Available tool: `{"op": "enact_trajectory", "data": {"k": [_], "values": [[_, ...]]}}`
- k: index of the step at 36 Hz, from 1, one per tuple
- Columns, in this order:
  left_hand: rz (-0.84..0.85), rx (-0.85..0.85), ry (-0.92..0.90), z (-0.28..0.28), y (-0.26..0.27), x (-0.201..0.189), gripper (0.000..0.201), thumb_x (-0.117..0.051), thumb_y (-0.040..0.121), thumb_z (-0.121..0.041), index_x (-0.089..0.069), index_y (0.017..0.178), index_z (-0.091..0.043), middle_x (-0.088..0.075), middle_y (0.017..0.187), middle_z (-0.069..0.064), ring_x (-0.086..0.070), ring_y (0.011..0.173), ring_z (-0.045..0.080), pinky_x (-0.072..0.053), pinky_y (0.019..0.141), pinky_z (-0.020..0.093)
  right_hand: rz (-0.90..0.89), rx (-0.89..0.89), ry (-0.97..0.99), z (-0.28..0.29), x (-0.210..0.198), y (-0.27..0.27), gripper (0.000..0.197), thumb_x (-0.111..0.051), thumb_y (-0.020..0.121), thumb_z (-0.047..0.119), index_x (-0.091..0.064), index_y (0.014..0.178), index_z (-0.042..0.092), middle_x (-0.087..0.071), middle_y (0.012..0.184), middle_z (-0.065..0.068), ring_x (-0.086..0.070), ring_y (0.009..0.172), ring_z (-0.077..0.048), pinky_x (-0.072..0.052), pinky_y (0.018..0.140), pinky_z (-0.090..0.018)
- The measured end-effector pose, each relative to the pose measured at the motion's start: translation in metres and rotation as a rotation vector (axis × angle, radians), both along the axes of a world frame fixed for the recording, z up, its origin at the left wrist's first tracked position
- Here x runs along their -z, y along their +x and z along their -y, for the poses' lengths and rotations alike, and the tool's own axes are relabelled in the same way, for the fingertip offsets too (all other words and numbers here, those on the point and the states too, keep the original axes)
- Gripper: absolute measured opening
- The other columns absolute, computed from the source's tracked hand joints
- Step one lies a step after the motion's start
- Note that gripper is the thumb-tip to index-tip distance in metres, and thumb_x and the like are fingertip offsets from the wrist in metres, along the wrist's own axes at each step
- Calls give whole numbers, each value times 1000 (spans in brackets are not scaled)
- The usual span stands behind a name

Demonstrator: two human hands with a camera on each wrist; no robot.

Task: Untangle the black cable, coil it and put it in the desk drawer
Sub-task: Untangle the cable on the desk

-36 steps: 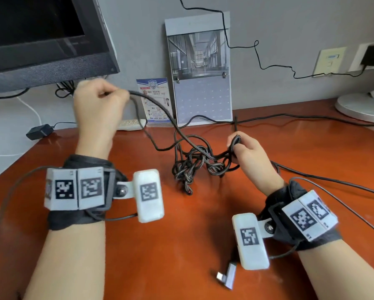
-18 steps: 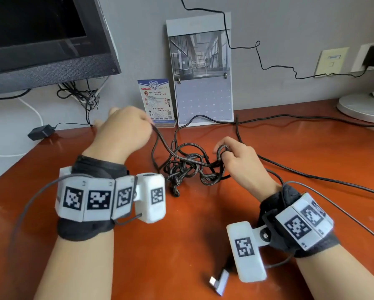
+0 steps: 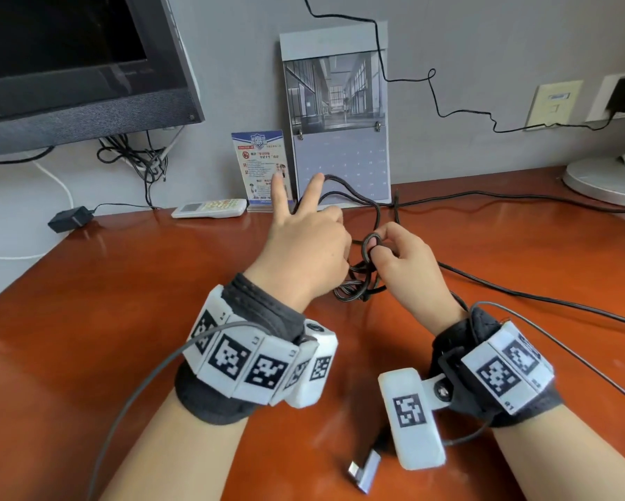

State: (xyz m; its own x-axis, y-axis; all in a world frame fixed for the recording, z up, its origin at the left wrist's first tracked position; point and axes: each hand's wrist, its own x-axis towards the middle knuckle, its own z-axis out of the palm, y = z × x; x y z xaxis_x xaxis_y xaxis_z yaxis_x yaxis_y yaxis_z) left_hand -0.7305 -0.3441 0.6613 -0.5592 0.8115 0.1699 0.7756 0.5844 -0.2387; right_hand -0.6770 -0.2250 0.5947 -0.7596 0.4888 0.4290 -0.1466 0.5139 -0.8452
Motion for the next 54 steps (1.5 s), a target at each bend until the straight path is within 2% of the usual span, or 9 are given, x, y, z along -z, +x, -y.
{"op": "enact_trajectory", "data": {"k": [10, 19, 25, 28, 32, 36, 40, 44, 54], "values": [[-229, 274, 157, 7, -12, -9, 14, -65, 71, -17, -77, 72, -25, -71, 82, -11, -28, 142, 20, 34, 101, 41, -23, 47, -43, -3, -1, 0, 12, -43, 87, -1, -53, 81, -1, -46, 55, 3, -41, 39, -1, -28, 40, -9], [-256, 346, 390, 17, -28, -16, 21, -58, 67, -18, -77, 71, -23, -73, 67, 2, -67, 103, 26, 0, 114, 42, -53, 138, 25, -15, 0, 0, 21, -40, 87, 2, -45, 67, 9, -41, 53, 2, -35, 44, -5, -28, 43, -15], [-138, 108, 690, 48, -46, -30, 21, -61, 78, -21, -77, 92, -20, -72, 78, 9, -46, 124, 44, -24, 112, 44, -50, 221, 98, -30, -1, 3, 35, -40, 86, 1, -34, 56, 17, -35, 49, 4, -35, 45, -5, -28, 45, -17], [-22, 57, 705, 56, -59, -28, 20, -69, 79, -19, -76, 97, -25, -70, 73, 9, -57, 107, 37, -31, 110, 43, -40, 221, 105, -32, -1, 3, 33, -41, 86, 3, -35, 57, 17, -37, 50, 3, -35, 45, -6, -28, 44, -18], [52, -31, 702, 56, -67, -20, 19, -68, 79, -18, -76, 96, -23, -72, 79, 6, -64, 84, 26, -51, 81, 38, -12, 217, 137, -31, -3, 2, 32, -41, 88, 4, -39, 59, 18, -40, 51, 3, -34, 46, -10, -28, 43, -17], [94, -146, 593, 52, -71, -9, 15, -65, 83, -20, -74, 94, -23, -71, 89, 5, -62, 90, 27, -46, 88, 36, 11, 222, 136, -31, -4, 3, 33, -40, 89, 4, -38, 60, 20, -40, 51, 4, -35, 47, -10, -29, 43, -16], [6, -93, 330, 31, -50, -1, 25, -49, 90, -13, -67, 98, -26, -69, 100, -2, -58, 102, 21, -3, 116, 43, 16, 196, 117, -26, -2, 0, 33, -38, 90, 4, -33, 62, 20, -37, 51, 3, -31, 47, -12, -26, 43, -21], [156, 65, 287, 3, -21, 7, 24, -42, 91, -20, -59, 106, -27, -63, 104, -5, -57, 97, 20, -38, 85, 33, 20, 177, 112, -21, 0, -1, 31, -38, 90, 4, -34, 64, 21, -39, 52, 2, -33, 49, -13, -26, 50, -29], [212, 142, 402, -6, -16, 11, 23, -41, 94, -25, -63, 88, -22, -51, 82, -6, -52, 85, 19, -29, 77, 29, -32, 159, 110, -21, 1, 1, 25, -42, 87, 2, -42, 66, 14, -42, 51, 4, -42, 45, -3, -29, 45, -14]]}}
